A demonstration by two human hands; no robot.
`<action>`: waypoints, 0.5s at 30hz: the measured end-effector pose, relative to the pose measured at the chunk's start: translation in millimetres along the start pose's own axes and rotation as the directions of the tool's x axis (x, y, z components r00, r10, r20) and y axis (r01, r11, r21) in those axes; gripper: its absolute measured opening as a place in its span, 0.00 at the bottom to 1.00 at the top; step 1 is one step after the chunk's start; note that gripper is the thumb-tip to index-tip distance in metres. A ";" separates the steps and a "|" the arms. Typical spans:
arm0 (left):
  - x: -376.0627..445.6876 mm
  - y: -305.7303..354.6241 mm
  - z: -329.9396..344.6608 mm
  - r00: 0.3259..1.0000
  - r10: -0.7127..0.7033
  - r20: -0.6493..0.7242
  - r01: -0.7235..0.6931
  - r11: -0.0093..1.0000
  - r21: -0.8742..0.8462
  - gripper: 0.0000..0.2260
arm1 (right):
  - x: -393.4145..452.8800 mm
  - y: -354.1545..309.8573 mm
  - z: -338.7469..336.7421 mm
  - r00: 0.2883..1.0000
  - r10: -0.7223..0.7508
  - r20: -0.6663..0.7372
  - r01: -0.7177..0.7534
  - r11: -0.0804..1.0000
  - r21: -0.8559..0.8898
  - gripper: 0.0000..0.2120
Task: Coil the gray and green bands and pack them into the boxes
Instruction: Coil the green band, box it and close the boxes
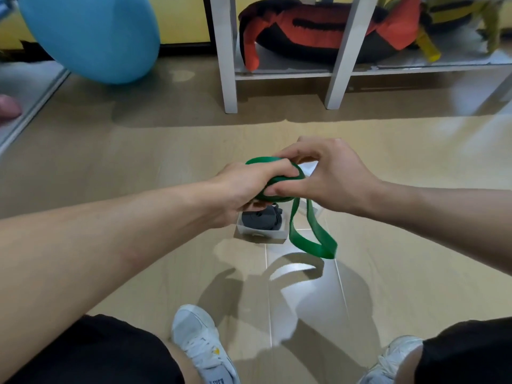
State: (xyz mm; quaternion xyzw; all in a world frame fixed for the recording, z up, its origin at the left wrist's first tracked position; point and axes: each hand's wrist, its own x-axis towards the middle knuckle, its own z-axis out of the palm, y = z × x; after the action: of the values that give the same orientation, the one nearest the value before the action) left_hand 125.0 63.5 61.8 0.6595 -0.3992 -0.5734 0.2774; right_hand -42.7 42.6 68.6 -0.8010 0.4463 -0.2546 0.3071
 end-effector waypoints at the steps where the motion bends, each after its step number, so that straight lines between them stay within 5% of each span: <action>1: 1.1 0.3 -0.5 1.000 -0.008 0.006 0.008 1.000 -0.018 0.29 | 0.5 1.6 -3.1 1.000 -0.014 0.008 0.014 0.999 0.029 0.24; 10: -4.6 9.3 -9.5 0.993 -0.050 0.107 0.063 0.990 -0.123 0.17 | -6.9 26.8 -9.1 0.999 0.049 0.002 -0.049 0.977 0.206 0.17; 15: -9.2 11.8 -16.6 0.981 -0.033 0.190 0.061 0.988 -0.143 0.17 | -2.5 22.5 -8.9 0.996 0.057 -0.069 -0.047 0.989 0.137 0.15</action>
State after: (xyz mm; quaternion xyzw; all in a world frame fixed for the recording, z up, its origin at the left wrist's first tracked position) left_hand 138.5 63.6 79.6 0.5897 -0.3641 -0.6672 0.2732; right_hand -62.6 33.2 58.1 -0.7568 0.4595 -0.3050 0.3509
